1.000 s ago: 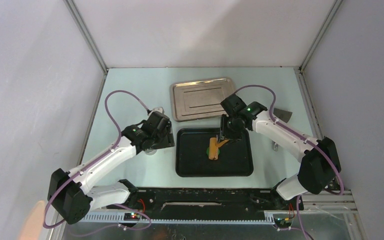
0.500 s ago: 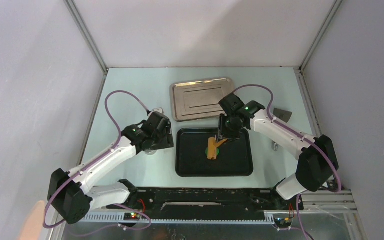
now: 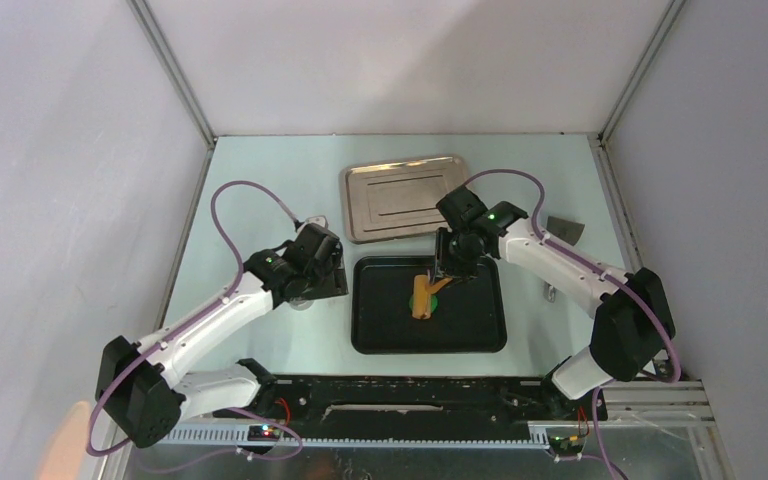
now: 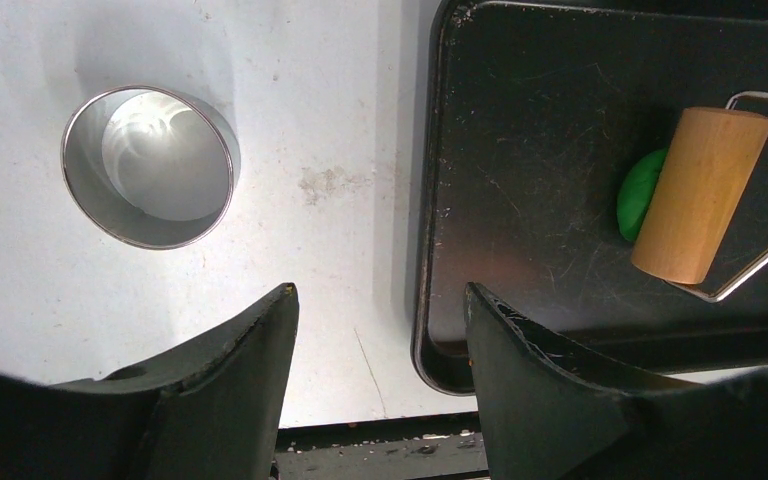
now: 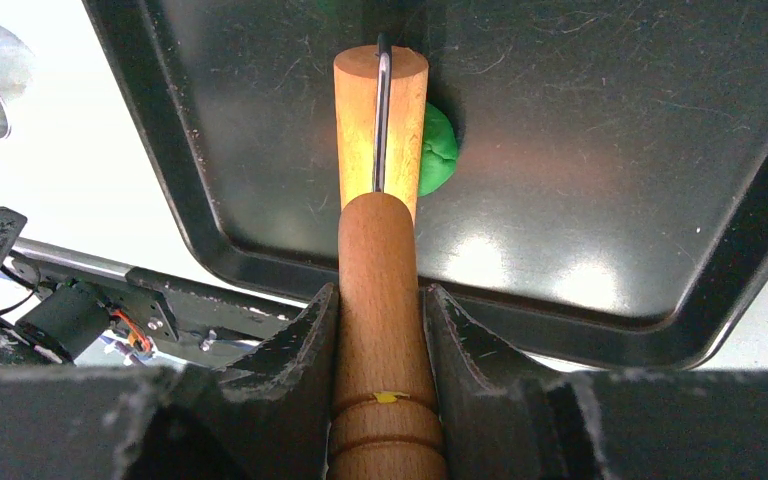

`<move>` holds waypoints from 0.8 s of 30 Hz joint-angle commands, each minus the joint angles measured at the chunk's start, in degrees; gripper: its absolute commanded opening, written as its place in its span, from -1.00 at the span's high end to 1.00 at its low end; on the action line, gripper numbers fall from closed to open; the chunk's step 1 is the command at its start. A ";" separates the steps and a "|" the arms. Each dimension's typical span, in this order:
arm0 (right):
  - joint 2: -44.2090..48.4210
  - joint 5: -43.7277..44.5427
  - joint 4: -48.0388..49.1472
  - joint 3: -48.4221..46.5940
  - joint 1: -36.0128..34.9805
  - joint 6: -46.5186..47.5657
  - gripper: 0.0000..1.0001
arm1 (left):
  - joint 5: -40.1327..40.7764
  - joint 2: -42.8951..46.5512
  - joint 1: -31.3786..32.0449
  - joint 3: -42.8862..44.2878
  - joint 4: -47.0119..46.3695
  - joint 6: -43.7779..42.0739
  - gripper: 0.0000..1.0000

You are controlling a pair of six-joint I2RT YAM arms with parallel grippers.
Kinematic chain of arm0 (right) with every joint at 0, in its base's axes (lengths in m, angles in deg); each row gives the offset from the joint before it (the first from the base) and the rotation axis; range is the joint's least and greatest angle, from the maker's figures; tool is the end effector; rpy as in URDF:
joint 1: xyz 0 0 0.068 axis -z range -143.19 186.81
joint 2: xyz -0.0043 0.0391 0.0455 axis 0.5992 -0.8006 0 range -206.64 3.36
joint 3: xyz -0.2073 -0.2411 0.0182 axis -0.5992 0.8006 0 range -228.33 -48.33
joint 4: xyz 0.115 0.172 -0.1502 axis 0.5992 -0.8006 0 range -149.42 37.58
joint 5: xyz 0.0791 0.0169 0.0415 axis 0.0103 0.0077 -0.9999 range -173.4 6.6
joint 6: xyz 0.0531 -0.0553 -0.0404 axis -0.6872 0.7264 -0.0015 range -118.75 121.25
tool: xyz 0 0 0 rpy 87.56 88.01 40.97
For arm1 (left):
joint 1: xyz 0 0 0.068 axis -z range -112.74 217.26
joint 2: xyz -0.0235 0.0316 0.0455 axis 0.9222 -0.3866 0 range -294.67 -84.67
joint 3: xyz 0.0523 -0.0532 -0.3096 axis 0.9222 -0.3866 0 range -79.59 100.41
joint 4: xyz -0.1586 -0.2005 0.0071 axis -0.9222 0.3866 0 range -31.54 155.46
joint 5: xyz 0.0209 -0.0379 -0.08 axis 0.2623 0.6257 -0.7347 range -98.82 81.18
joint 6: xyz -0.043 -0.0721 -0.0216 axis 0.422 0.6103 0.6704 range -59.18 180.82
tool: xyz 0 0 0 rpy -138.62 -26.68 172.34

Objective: Roll out the dumpling wrappers from the dough
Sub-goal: Flatten out the dough on the work surface.

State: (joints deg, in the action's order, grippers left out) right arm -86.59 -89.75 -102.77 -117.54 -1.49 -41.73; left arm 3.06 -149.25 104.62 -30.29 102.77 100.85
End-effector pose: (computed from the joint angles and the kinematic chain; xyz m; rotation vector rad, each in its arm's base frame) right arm 0.2403 0.2007 0.2540 0.0927 2.9290 0.4413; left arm 0.1751 -0.1139 0.2607 -0.1337 2.5895 -0.2300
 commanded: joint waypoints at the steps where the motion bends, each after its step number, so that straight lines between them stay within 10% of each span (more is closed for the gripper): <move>1: -9.98 12.53 -2.79 7.60 -0.88 2.38 1.00 | 1.17 -0.16 0.03 2.48 0.12 -0.92 -0.31; 24: -12.76 10.70 0.07 7.58 -2.00 1.94 1.00 | 1.44 -0.10 0.04 2.03 0.38 -0.83 -0.31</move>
State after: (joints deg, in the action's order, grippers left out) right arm -87.84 -90.76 -100.76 -117.45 -2.08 -41.82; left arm 3.08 -149.31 104.62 -30.29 102.80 100.82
